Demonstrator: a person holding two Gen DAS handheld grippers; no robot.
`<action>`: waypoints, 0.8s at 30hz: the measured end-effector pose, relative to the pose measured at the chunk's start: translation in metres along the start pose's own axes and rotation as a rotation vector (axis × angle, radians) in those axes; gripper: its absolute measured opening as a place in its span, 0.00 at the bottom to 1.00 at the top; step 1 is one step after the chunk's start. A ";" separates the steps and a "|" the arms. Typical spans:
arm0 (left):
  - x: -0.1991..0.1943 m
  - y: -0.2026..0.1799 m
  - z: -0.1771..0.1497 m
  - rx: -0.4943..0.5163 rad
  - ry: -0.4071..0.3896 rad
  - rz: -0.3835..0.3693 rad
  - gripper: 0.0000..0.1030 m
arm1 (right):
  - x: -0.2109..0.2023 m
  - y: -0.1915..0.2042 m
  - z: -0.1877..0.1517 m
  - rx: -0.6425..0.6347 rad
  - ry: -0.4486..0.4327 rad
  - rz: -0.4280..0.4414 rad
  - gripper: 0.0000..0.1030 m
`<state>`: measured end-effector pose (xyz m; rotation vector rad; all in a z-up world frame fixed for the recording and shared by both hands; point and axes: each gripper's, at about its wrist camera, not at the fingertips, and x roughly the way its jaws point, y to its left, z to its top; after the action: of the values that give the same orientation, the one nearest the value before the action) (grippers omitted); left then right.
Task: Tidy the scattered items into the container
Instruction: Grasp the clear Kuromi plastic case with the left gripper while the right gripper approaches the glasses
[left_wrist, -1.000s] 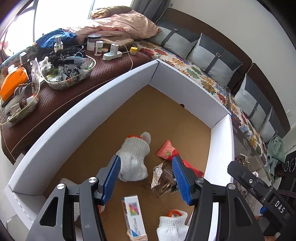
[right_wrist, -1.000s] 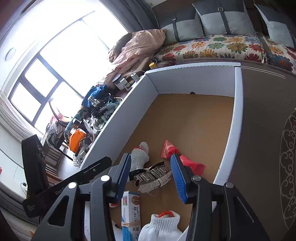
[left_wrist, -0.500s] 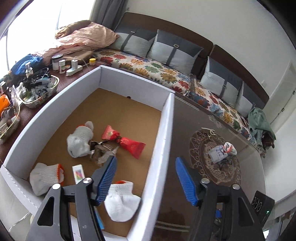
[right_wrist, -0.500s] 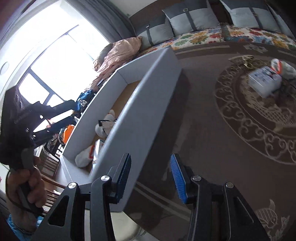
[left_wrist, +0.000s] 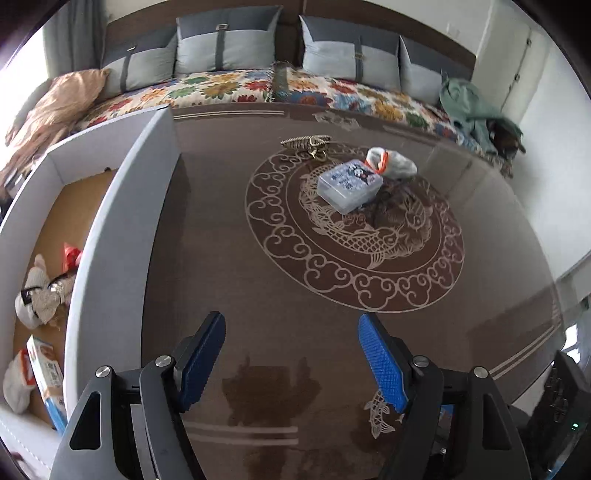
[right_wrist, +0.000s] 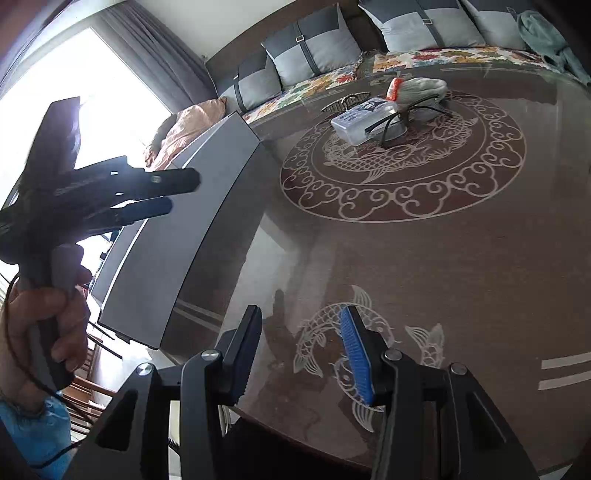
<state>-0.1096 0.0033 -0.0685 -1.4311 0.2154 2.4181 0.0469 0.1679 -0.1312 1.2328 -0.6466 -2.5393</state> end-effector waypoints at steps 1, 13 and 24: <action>0.008 -0.008 0.009 0.033 0.006 0.025 0.71 | -0.004 -0.003 -0.002 -0.001 -0.011 0.006 0.44; 0.095 -0.058 0.132 0.314 0.016 0.186 0.71 | -0.011 -0.028 -0.008 0.051 -0.033 0.053 0.44; 0.150 -0.080 0.171 0.409 0.123 0.060 0.73 | 0.003 -0.053 -0.008 0.132 0.005 0.085 0.44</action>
<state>-0.2892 0.1574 -0.1140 -1.3933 0.7443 2.1636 0.0500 0.2106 -0.1636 1.2253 -0.8581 -2.4578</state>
